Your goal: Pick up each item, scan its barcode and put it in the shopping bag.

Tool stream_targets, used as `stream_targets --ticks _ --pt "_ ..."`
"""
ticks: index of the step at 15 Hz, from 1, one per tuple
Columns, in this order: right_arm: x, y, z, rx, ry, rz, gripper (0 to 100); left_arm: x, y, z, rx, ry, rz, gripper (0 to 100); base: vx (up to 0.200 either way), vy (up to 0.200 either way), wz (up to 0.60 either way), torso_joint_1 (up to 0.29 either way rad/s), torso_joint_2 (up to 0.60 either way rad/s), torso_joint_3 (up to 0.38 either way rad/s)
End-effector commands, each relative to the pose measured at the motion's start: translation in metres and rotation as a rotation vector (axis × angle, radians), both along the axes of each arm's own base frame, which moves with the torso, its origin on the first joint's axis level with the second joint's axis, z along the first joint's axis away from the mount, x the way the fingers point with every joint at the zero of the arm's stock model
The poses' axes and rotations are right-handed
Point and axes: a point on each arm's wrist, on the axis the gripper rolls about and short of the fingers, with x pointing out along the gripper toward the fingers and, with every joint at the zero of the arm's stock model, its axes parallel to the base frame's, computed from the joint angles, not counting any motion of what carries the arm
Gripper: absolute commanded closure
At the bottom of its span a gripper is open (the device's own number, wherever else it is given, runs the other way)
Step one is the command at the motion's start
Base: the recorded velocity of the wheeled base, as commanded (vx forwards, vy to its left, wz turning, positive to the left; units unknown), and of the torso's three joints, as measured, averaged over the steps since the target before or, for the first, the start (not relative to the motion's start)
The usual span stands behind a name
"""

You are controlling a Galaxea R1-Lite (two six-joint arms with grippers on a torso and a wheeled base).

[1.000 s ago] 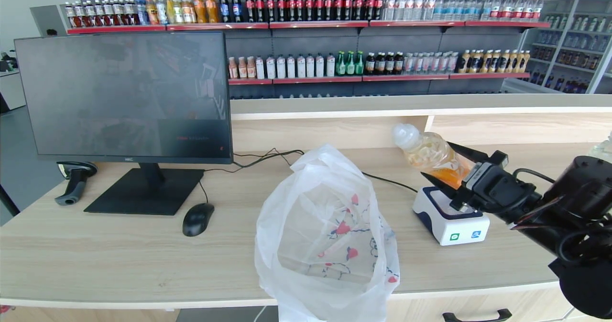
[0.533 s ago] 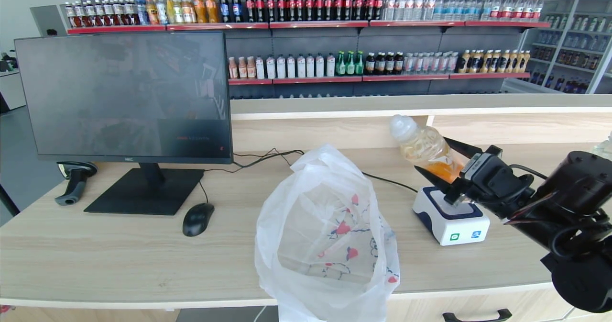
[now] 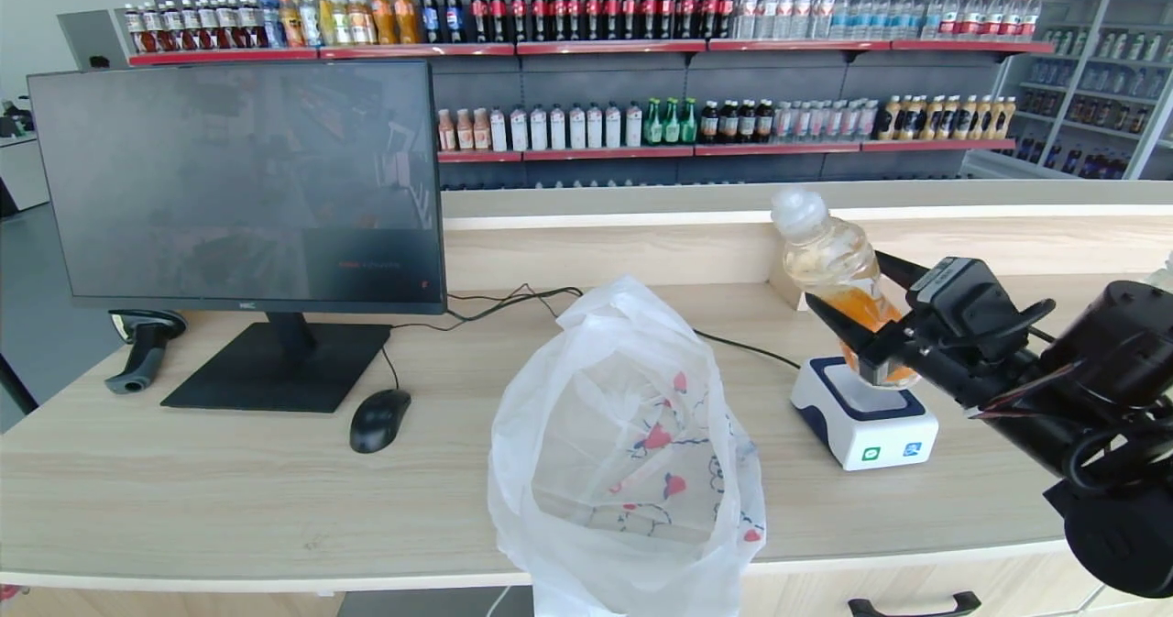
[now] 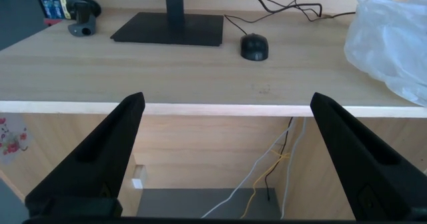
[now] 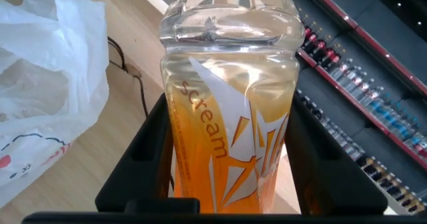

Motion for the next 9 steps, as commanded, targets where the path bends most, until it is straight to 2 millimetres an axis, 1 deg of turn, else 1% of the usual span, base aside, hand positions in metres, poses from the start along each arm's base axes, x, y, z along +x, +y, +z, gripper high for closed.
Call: stream_targets --ticks 1,2,3,4,7,9 --pt "-0.005 0.015 0.007 0.099 0.020 0.020 100 0.000 0.000 0.000 -0.001 -0.001 0.001 0 0.000 0.000 0.00 0.000 0.00 0.000" --pt "-0.006 0.042 0.006 0.299 0.104 0.016 100 0.000 0.000 0.000 -0.007 -0.001 0.001 0 0.000 0.000 0.00 0.000 0.00 0.000" --pt "-0.006 0.051 0.005 0.359 0.137 0.025 100 0.000 0.000 0.000 -0.013 -0.001 0.001 0 0.000 0.000 0.00 0.000 0.00 0.000" --pt "-0.009 0.062 0.004 0.460 0.189 0.057 100 0.000 0.000 0.000 -0.025 -0.001 0.001 0 0.000 0.000 0.00 0.000 0.00 0.000" --pt "-0.015 0.066 0.009 0.576 0.234 0.105 100 0.000 0.000 0.000 -0.025 -0.001 0.001 0 0.000 0.000 0.00 0.000 0.00 0.000" --pt "-0.016 0.067 0.012 0.640 0.236 0.078 100 0.000 0.000 0.000 -0.025 -0.001 0.001 0 0.000 0.000 0.00 0.000 0.00 0.000"
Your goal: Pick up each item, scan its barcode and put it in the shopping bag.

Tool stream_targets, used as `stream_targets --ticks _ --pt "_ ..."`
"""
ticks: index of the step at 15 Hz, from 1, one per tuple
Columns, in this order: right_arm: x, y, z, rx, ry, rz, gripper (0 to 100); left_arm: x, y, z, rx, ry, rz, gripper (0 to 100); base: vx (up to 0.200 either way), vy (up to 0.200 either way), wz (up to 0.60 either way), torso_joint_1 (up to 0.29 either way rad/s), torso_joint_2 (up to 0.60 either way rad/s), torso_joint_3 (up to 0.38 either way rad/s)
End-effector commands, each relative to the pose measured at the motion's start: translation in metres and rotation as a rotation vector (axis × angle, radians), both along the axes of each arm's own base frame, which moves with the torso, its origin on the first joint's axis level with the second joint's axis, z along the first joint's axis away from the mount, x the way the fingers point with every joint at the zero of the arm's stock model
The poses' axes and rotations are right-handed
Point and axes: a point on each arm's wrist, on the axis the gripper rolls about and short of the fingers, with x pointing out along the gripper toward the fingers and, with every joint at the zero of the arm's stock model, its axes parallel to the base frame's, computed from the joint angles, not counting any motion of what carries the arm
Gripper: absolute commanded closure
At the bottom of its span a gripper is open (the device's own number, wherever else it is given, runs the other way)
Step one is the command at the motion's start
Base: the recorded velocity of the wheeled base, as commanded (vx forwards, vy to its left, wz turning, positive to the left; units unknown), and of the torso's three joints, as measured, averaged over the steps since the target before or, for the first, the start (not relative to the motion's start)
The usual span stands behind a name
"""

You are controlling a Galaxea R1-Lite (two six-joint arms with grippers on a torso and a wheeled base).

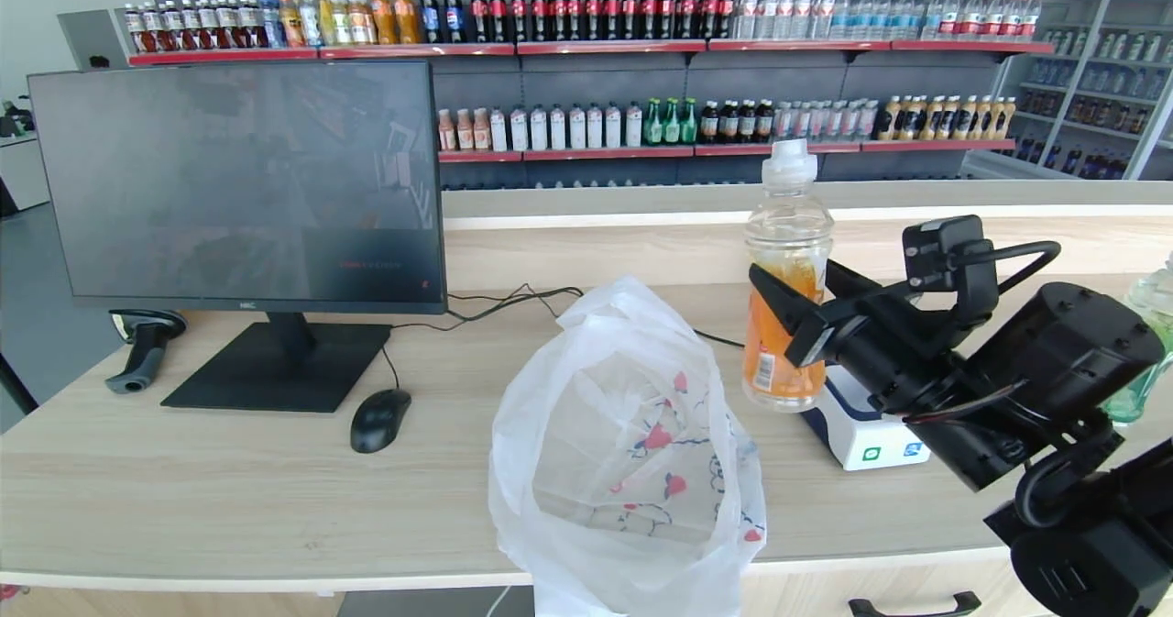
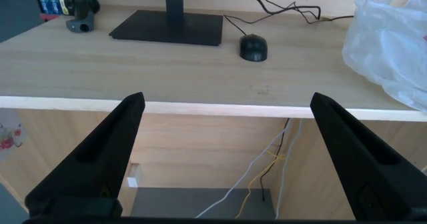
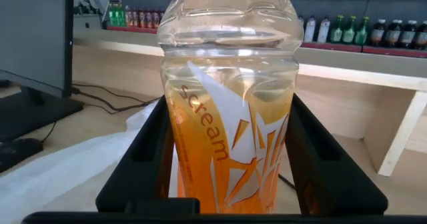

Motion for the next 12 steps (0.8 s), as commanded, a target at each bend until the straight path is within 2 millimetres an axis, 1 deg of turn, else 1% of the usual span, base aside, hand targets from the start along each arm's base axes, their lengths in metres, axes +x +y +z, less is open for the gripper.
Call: stream_targets --ticks 1,2,4,8,11,12 --pt "-0.005 0.008 0.004 0.059 0.008 -0.031 100 0.000 0.000 0.000 0.000 -0.001 0.000 0 0.000 0.000 0.00 0.000 0.00 0.000" --pt "-0.008 0.009 0.004 0.093 0.026 -0.042 100 0.000 0.000 0.000 0.000 -0.001 0.000 0 0.000 0.000 0.00 0.000 0.00 0.000" --pt "-0.006 0.011 0.018 0.076 -0.043 -0.048 100 0.000 0.000 0.000 -0.001 0.001 0.000 0 0.000 0.000 0.00 0.000 0.00 0.000" --pt "0.000 0.008 0.019 0.106 -0.042 -0.070 100 0.000 0.000 0.000 -0.007 0.001 0.000 0 0.000 0.000 0.00 0.000 0.00 0.000" --pt "0.002 0.008 0.023 0.119 -0.053 -0.071 100 0.000 0.000 0.000 -0.007 0.001 -0.001 0 -0.200 0.000 0.00 0.006 0.00 0.004" --pt "0.004 0.009 0.024 0.130 -0.057 -0.068 100 0.000 0.000 0.000 -0.007 0.001 -0.001 0 0.000 0.000 0.00 0.000 0.00 0.000"
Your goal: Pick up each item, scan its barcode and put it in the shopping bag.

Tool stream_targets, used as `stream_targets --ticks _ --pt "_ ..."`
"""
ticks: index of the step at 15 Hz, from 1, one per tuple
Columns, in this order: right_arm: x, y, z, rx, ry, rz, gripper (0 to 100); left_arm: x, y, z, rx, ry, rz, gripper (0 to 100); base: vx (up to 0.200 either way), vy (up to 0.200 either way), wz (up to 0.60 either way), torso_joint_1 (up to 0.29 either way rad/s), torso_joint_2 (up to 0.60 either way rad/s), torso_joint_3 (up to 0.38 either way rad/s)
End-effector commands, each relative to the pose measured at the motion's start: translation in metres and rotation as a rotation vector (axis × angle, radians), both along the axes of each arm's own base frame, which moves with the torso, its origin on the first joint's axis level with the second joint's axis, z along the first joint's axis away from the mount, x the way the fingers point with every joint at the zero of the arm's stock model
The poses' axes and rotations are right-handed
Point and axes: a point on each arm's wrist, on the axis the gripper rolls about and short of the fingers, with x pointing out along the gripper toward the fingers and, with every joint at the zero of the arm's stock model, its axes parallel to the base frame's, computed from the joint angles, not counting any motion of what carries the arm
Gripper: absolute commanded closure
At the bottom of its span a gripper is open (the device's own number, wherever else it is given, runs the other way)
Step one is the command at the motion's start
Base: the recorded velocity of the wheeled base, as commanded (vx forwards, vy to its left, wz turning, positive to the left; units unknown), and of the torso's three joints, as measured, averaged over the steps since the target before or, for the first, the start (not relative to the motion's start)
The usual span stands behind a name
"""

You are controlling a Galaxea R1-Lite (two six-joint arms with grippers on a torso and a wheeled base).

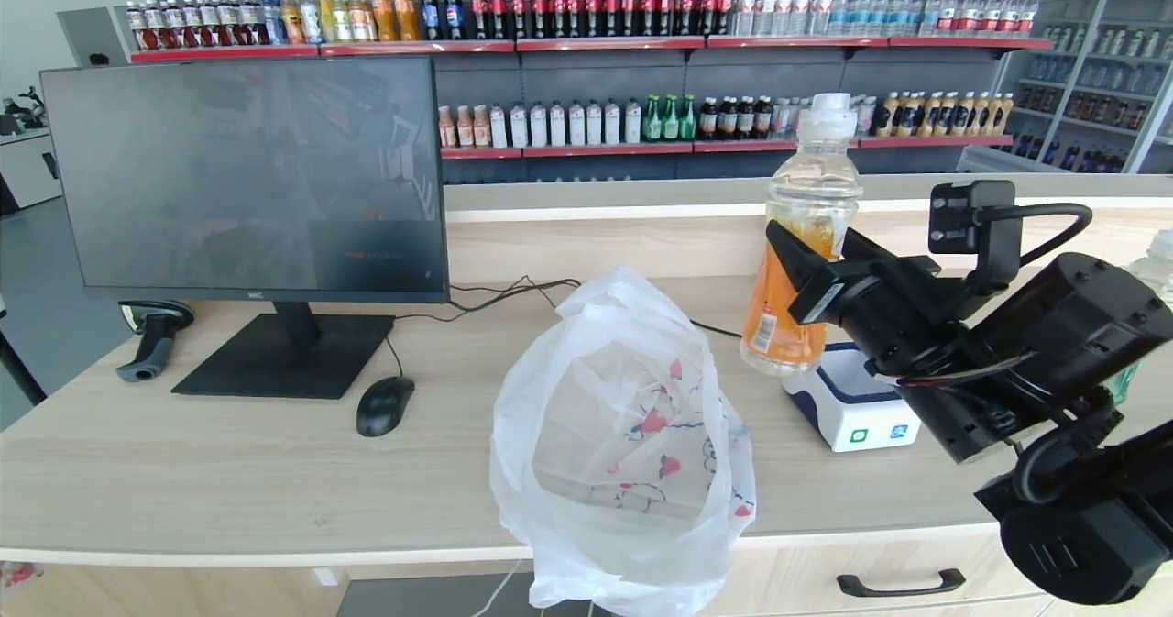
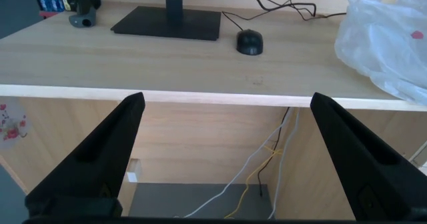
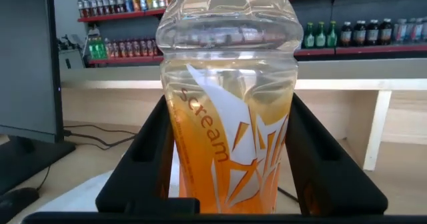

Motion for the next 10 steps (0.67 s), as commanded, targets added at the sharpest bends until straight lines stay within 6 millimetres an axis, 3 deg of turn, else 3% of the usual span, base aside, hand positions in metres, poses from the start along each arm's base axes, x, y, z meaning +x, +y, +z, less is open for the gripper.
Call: stream_targets --ticks 1,8,10 --pt "0.0023 0.0009 0.0019 0.008 -0.011 0.000 100 0.0000 0.0000 0.0000 0.000 0.000 0.001 0 0.000 0.000 0.00 0.000 0.00 0.000" --pt "-0.0038 -0.0053 -0.0010 0.005 0.009 -0.005 100 0.0000 0.0000 0.0000 -0.001 0.000 0.002 0 0.000 0.000 0.00 0.000 0.00 0.000" --pt "-0.0038 -0.0053 -0.0010 0.007 0.009 -0.004 100 0.0000 0.0000 0.0001 -0.001 -0.002 0.002 0 0.000 0.200 0.00 0.000 0.00 0.005"
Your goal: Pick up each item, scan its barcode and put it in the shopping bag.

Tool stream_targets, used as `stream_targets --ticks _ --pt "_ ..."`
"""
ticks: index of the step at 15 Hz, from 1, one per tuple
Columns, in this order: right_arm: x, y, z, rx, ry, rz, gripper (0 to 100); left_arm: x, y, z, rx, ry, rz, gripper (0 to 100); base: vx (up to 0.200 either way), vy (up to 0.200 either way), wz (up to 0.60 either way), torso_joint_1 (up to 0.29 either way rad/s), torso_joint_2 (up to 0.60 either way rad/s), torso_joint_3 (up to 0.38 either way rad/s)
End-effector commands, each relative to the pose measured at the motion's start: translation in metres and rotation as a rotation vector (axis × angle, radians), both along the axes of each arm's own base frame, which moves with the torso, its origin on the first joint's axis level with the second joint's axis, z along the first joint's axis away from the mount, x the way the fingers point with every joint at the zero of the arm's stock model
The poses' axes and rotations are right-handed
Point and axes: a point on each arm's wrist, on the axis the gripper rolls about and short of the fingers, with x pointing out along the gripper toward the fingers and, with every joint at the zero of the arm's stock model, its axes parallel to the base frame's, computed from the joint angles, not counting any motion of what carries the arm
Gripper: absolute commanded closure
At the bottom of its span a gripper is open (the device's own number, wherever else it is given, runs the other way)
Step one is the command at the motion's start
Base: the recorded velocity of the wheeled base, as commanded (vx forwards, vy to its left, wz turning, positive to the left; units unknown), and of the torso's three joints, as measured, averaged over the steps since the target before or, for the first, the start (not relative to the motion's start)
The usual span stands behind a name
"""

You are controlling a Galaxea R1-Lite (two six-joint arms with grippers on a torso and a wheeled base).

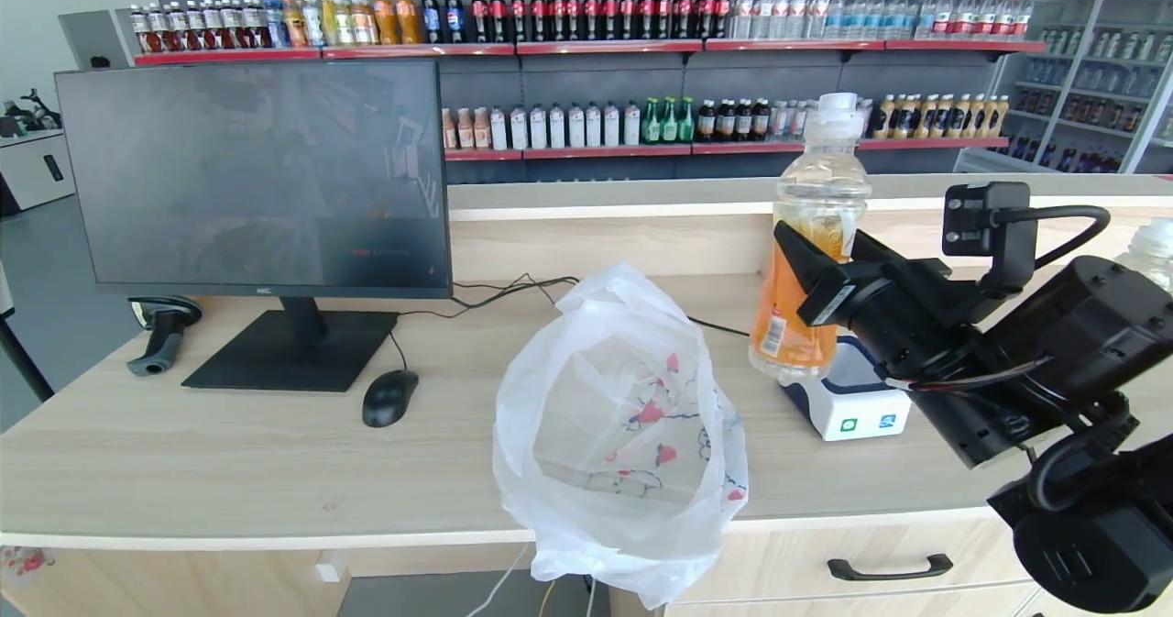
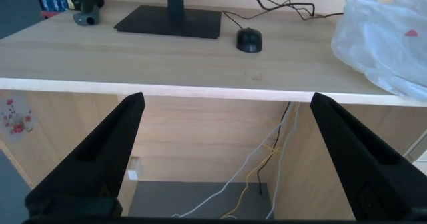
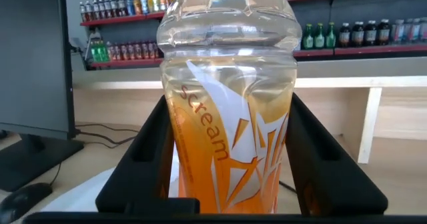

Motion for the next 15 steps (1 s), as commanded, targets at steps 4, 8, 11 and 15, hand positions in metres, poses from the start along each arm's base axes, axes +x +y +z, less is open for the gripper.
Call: stream_targets --ticks 4,8,11,15 --pt "-0.001 0.000 0.001 0.001 -0.002 0.003 100 0.000 0.000 0.000 0.000 0.000 0.000 0 0.000 0.200 0.00 0.002 0.00 0.002" --pt "-0.003 0.001 -0.002 -0.004 0.008 0.007 100 0.000 0.000 0.000 0.001 0.000 -0.002 0 0.000 0.050 0.00 0.001 0.00 0.001" --pt "-0.005 0.007 -0.008 -0.016 0.027 0.028 100 0.000 0.000 0.000 0.001 -0.002 -0.002 0 0.000 0.000 0.00 0.000 0.00 0.000" --pt "0.001 0.021 -0.023 -0.041 0.068 0.059 100 0.000 0.000 0.000 0.000 -0.002 -0.002 0 0.000 0.000 0.00 0.000 0.00 0.000"
